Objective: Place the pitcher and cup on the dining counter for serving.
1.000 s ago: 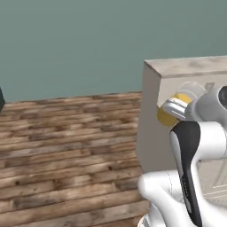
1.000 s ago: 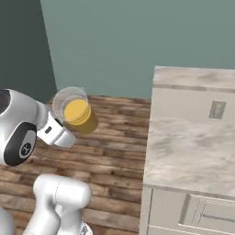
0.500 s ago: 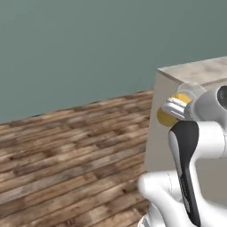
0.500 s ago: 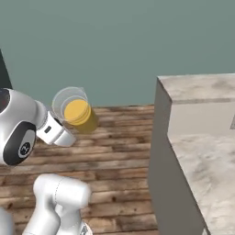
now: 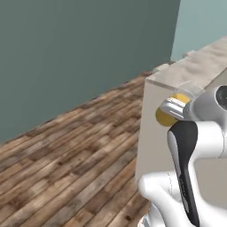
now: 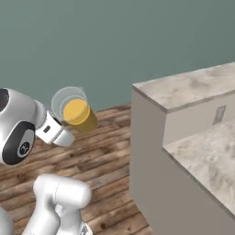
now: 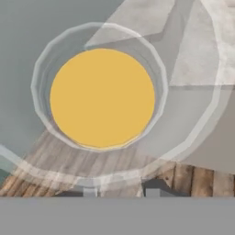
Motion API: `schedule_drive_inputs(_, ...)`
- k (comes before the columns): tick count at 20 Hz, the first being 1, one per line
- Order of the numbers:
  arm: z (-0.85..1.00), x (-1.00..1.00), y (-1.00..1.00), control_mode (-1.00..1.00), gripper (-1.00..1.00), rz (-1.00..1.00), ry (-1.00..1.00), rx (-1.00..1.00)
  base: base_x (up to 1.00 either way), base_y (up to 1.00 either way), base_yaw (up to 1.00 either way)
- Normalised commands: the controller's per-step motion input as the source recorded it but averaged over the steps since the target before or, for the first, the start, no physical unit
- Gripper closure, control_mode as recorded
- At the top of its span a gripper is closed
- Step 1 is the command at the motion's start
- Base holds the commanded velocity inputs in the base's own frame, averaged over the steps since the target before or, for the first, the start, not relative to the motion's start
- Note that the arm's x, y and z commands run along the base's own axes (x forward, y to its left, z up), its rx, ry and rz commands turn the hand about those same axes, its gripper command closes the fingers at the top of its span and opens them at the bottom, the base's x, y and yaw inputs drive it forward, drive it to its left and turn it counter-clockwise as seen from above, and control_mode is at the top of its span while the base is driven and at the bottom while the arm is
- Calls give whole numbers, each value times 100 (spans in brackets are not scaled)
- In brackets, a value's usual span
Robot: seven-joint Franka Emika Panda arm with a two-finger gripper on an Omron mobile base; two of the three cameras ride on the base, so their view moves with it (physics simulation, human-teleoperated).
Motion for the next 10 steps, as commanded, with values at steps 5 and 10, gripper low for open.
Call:
schedule_drive_inputs(5, 0, 0, 0, 100, 100, 0, 0, 0, 85, 58, -68)
schedule_drive_inputs(10, 0, 0, 0, 100, 100, 0, 0, 0, 78, 54, -46)
